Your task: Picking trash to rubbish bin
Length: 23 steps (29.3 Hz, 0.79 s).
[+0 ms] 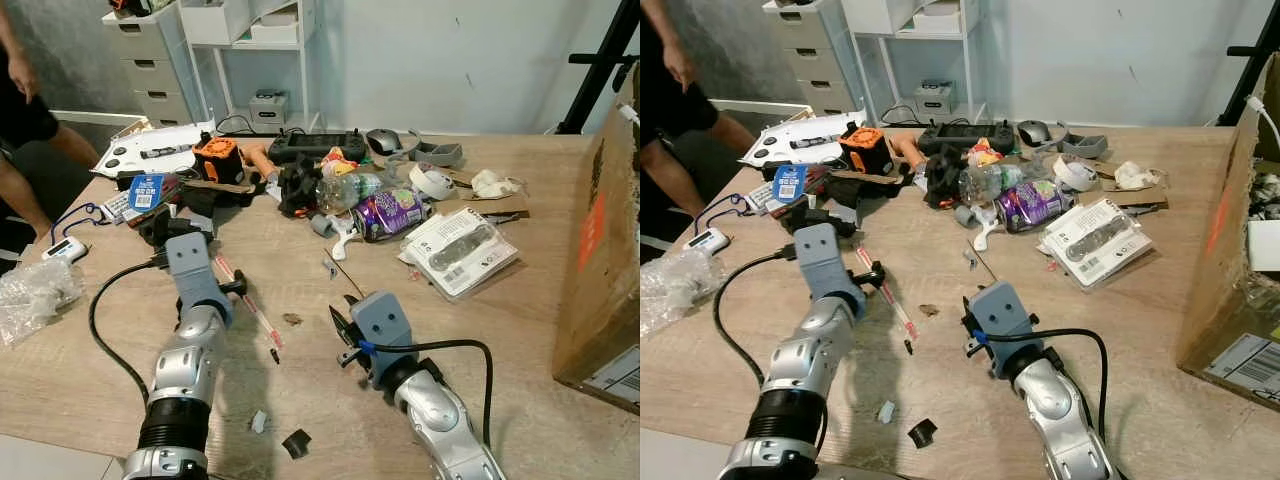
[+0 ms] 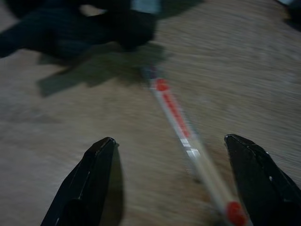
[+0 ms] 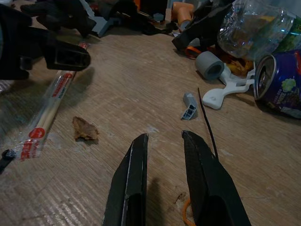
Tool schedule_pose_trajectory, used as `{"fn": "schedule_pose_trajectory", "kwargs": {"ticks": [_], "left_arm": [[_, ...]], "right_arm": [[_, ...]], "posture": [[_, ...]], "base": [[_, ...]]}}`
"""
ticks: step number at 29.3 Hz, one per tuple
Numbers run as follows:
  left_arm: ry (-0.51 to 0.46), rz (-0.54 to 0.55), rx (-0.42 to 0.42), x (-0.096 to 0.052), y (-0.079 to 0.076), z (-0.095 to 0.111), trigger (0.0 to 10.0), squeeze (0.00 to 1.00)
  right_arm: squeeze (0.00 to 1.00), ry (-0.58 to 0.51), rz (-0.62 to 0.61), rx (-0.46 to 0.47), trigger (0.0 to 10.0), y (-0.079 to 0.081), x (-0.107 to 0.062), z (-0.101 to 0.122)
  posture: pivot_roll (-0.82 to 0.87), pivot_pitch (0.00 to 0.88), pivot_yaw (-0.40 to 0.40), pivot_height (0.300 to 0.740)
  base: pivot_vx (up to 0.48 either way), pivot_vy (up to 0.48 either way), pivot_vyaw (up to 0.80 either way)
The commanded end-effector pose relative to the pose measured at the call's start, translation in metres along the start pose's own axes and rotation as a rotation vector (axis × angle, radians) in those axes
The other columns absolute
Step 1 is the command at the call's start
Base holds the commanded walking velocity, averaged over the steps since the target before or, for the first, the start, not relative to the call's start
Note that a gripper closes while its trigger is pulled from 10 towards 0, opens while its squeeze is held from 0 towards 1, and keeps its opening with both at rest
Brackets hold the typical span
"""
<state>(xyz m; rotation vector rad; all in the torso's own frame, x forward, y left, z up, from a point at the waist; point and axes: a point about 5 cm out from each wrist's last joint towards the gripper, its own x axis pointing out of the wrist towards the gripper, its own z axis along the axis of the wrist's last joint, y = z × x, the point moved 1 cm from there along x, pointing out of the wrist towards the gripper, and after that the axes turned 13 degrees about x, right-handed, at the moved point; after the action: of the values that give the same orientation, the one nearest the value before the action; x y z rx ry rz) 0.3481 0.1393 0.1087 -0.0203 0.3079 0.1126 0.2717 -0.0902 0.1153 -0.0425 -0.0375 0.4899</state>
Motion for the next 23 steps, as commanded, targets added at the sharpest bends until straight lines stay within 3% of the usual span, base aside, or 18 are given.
{"fn": "schedule_pose_trajectory", "kwargs": {"ticks": [1, 6, 10, 11, 12, 13, 20, 21, 23], "left_arm": [[0.035, -0.012, 0.003, -0.002, -0.001, -0.010, 10.0, 1.00], [0.041, -0.107, 0.052, -0.004, -0.015, -0.013, 10.0, 1.00], [0.049, -0.093, 0.255, -0.005, -0.014, -0.021, 10.0, 1.00], [0.051, -0.089, 0.279, -0.005, -0.013, -0.022, 10.0, 0.73], [0.043, -0.083, 0.312, -0.005, -0.012, -0.023, 10.0, 0.26], [0.046, -0.071, 0.342, -0.005, -0.010, -0.025, 10.0, 0.00], [0.085, -0.036, 0.327, -0.005, -0.004, -0.029, 10.0, 0.00], [0.087, -0.041, 0.315, -0.005, -0.003, -0.029, 7.5, 0.00], [0.087, -0.046, 0.304, -0.005, -0.003, -0.029, 7.5, 0.00]], "right_arm": [[0.00, 0.007, 0.001, 0.011, 10.0, 0.003, -0.002, -0.004], [0.00, 0.013, 0.006, 0.006, 10.0, 0.005, -0.002, -0.005], [0.00, 0.017, 0.007, 0.003, 10.0, 0.006, -0.003, -0.006], [0.00, 0.018, 0.007, 0.002, 10.0, 0.006, -0.004, -0.006], [0.00, 0.019, 0.007, 0.002, 10.0, 0.006, -0.004, -0.006], [0.00, 0.021, 0.007, 0.002, 10.0, 0.007, -0.004, -0.007], [0.00, 0.028, 0.006, 0.006, 10.0, 0.007, -0.004, -0.008], [0.00, 0.029, 0.006, 0.005, 10.0, 0.007, -0.004, -0.008], [0.00, 0.030, 0.006, 0.004, 10.0, 0.007, -0.004, -0.008]], "posture": [[-0.17, 0.150, 0.156, 0.740], [-0.18, 0.158, 0.160, 0.740], [-0.18, 0.160, 0.163, 0.740], [-0.18, 0.160, 0.163, 0.740], [-0.18, 0.165, 0.165, 0.740], [-0.18, 0.165, 0.165, 0.740], [-0.17, 0.163, 0.163, 0.740], [-0.17, 0.163, 0.162, 0.740], [-0.17, 0.163, 0.162, 0.740]], "base": [[0.000, 0.000, 0.00], [0.000, 0.000, 0.00], [0.000, 0.000, 0.00], [0.000, 0.000, 0.00], [0.000, 0.000, 0.00], [0.000, 0.000, 0.00], [0.000, 0.000, 0.00], [0.000, 0.000, 0.00], [0.000, 0.000, 0.00]]}}
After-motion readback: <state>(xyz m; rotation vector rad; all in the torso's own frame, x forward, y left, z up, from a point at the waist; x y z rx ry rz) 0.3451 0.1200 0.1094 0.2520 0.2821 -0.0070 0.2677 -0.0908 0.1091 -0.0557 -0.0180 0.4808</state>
